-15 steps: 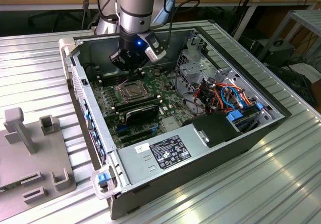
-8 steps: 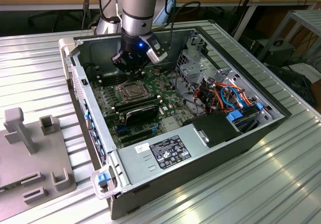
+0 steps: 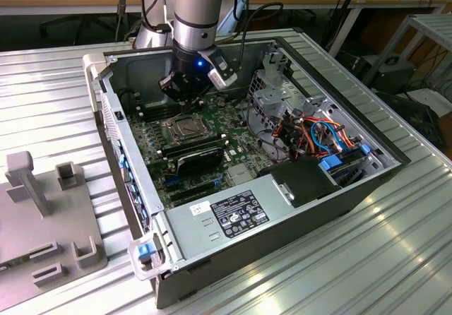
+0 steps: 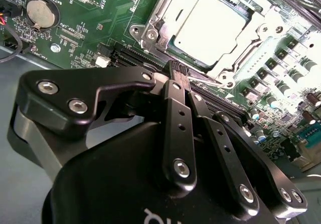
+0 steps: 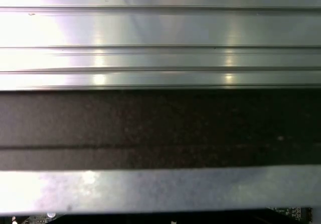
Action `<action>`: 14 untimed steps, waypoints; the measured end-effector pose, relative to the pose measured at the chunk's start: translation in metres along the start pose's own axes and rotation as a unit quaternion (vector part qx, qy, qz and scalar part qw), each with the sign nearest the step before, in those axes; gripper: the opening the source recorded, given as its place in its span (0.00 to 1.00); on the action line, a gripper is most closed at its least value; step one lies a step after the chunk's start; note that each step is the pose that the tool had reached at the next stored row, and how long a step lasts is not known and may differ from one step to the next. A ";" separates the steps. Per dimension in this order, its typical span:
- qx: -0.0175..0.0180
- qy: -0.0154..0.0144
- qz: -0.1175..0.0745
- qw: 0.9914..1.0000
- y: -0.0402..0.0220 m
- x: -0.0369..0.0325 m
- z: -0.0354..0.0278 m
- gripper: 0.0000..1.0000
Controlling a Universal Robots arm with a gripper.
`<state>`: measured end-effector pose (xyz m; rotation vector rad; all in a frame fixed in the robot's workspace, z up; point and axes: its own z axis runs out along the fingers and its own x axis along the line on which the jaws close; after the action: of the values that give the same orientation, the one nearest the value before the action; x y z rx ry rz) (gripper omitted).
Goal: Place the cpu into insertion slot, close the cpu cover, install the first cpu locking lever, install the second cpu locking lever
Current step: 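Install the first cpu locking lever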
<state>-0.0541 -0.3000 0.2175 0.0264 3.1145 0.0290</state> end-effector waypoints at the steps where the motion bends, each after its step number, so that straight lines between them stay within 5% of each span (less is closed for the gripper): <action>1: 0.000 0.000 0.000 1.000 0.0000 0.0000 0.0001 0.11; 10: 0.000 0.000 0.000 1.000 -0.0004 -0.0001 0.0004 0.11; 14: 0.000 0.000 0.000 1.000 -0.0052 -0.0001 0.0007 0.11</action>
<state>-0.0541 -0.3052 0.2167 0.0261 3.1144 0.0291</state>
